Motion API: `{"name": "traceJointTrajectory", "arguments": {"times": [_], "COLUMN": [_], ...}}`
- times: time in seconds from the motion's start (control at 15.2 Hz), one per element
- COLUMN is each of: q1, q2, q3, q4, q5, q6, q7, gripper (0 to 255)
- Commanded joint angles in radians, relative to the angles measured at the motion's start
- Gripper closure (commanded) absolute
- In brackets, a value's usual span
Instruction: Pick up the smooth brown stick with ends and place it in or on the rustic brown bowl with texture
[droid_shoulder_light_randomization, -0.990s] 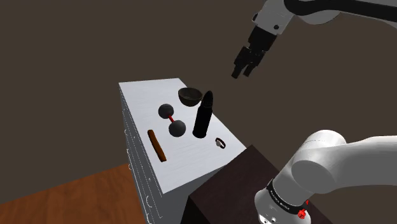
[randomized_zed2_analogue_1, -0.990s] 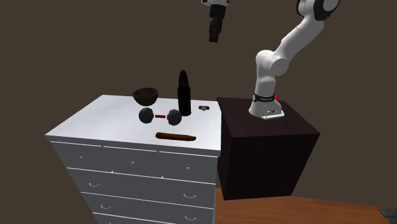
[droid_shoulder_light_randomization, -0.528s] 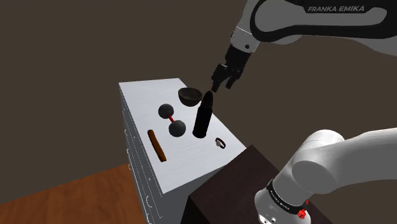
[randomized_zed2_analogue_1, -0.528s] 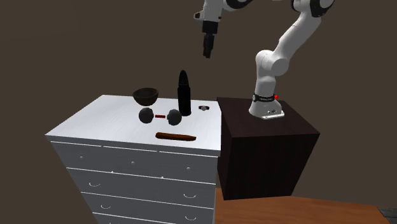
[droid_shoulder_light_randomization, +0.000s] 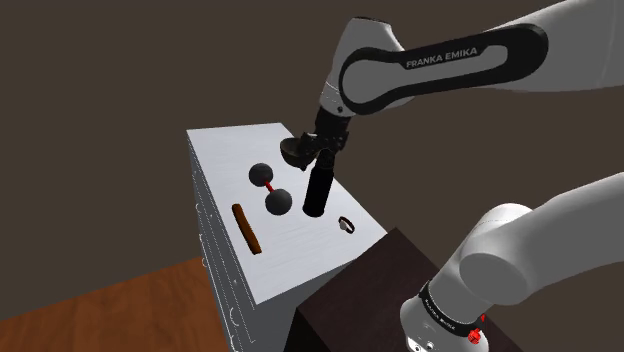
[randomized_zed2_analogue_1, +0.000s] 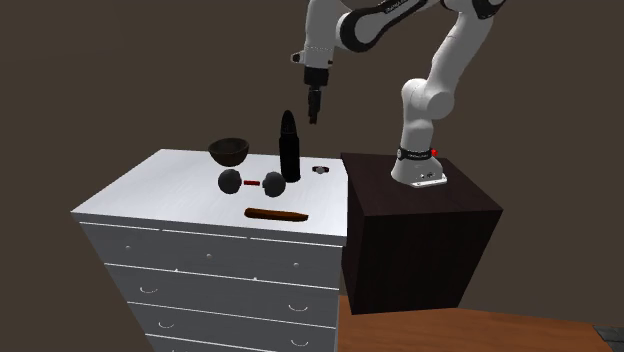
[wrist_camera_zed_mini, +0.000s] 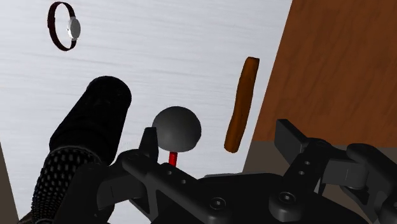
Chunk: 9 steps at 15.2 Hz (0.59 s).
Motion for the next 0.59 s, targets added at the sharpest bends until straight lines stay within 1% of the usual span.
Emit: {"name": "traceJointTrajectory", "arguments": {"times": [0.0, 0.26, 0.53], "q1": [0.001, -0.003, -0.007], "q2": [0.063, 0.212, 0.373], "q3": [0.027, 0.078, 0.118], "q4": [0.005, 0.032, 0.082], "q5": [-0.003, -0.029, -0.086], "q6": [0.056, 0.167, 0.264], "q7": [0.038, 0.119, 0.217], "gripper": [0, 0, 0]}}
